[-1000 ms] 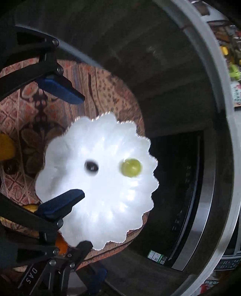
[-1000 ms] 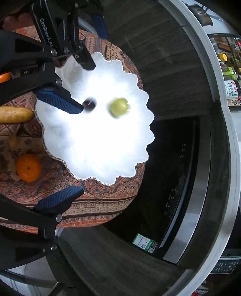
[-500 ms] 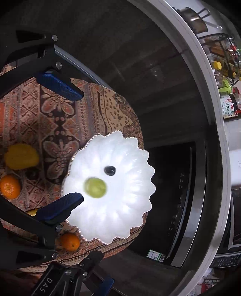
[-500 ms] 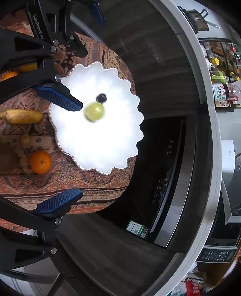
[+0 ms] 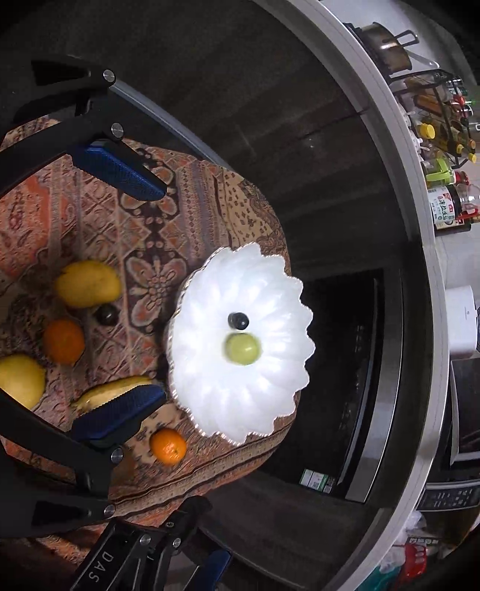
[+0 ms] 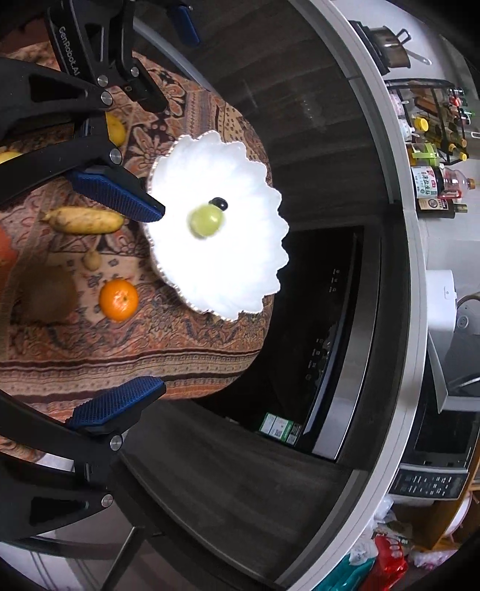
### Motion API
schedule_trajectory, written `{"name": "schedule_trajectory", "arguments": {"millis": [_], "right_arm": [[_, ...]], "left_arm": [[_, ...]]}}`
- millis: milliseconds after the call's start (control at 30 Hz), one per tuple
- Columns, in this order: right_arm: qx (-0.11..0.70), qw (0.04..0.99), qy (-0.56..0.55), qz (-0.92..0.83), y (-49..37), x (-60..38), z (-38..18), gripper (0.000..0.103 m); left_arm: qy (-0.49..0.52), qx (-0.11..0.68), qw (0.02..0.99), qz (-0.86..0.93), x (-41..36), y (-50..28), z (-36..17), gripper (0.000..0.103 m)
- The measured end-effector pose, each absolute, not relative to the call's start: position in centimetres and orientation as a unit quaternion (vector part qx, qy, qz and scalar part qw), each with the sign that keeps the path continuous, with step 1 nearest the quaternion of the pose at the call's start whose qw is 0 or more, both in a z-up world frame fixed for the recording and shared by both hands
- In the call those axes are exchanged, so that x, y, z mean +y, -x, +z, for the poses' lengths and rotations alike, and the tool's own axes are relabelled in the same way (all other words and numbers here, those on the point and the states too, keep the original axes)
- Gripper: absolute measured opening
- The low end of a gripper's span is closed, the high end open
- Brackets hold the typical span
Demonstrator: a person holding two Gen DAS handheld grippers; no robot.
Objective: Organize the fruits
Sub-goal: 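Withdraw both tools from the bowl back toward the fruits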
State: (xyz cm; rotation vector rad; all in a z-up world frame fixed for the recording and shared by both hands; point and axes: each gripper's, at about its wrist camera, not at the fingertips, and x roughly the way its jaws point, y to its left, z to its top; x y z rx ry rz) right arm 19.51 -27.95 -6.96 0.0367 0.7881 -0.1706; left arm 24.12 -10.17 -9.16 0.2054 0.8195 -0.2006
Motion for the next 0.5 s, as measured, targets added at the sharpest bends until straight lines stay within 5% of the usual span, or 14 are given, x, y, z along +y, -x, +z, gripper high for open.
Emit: {"name": "schedule_trajectory", "arguments": {"millis": [500], "right_arm": [[0.403,0.912,0.009,-0.069,-15.3,-29.1,-10.0,0.086]], "left_arm": [[-0.079,0.423,0.901,-0.058,-10.6,-18.5,-12.8,0.101]]}}
